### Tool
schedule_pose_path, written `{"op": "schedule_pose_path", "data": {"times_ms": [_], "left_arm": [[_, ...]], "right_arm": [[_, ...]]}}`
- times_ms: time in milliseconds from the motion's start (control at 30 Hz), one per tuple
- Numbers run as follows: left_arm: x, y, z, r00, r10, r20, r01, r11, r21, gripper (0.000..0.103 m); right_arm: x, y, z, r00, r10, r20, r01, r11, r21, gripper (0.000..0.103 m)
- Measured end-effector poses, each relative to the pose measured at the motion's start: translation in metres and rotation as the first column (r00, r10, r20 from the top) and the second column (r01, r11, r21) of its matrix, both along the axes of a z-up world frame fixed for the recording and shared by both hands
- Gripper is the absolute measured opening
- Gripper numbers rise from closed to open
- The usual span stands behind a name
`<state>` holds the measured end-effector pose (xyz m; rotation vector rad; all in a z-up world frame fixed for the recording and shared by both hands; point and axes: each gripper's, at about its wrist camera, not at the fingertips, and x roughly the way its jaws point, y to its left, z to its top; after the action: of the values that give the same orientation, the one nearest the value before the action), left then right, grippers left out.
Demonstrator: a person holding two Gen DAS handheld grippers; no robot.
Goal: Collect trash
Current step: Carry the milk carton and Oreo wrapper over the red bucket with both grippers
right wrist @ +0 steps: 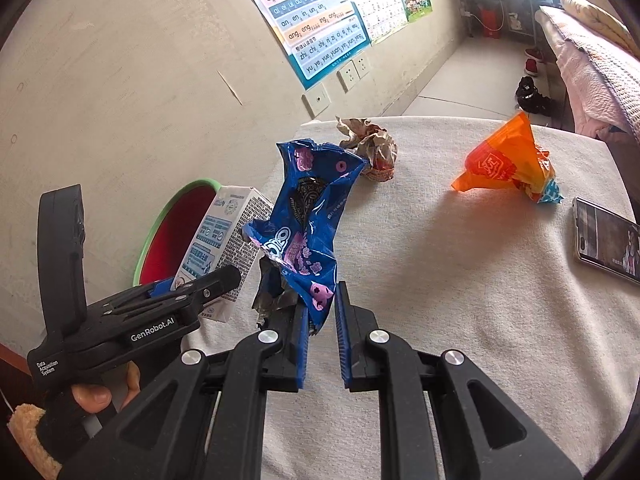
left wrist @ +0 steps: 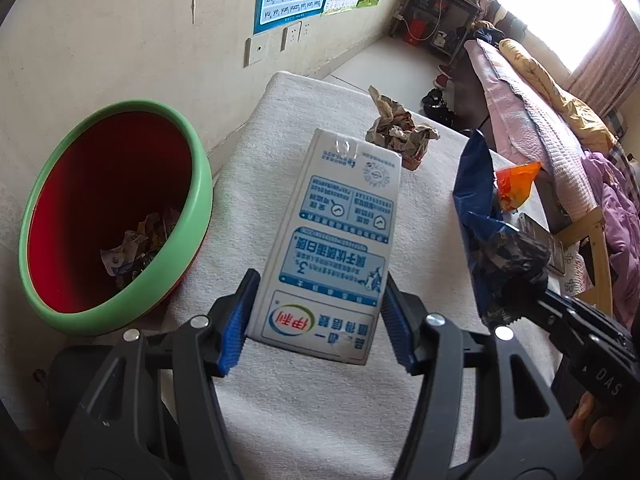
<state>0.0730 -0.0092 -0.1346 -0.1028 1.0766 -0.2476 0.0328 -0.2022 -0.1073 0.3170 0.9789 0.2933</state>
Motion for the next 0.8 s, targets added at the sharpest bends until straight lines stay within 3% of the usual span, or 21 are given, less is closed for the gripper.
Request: {"op": "schedule_pose_path", "data": {"times_ms": [800], "left_arm": [[0.003, 0.034, 0.006, 0.996, 0.086, 0.023, -0.086, 0.996, 0.001, 0.057]], "right_arm": [[0.006, 0.031, 0.001, 0.997, 0.079, -0.002, -0.079, 0.997, -0.011, 0.012]]}}
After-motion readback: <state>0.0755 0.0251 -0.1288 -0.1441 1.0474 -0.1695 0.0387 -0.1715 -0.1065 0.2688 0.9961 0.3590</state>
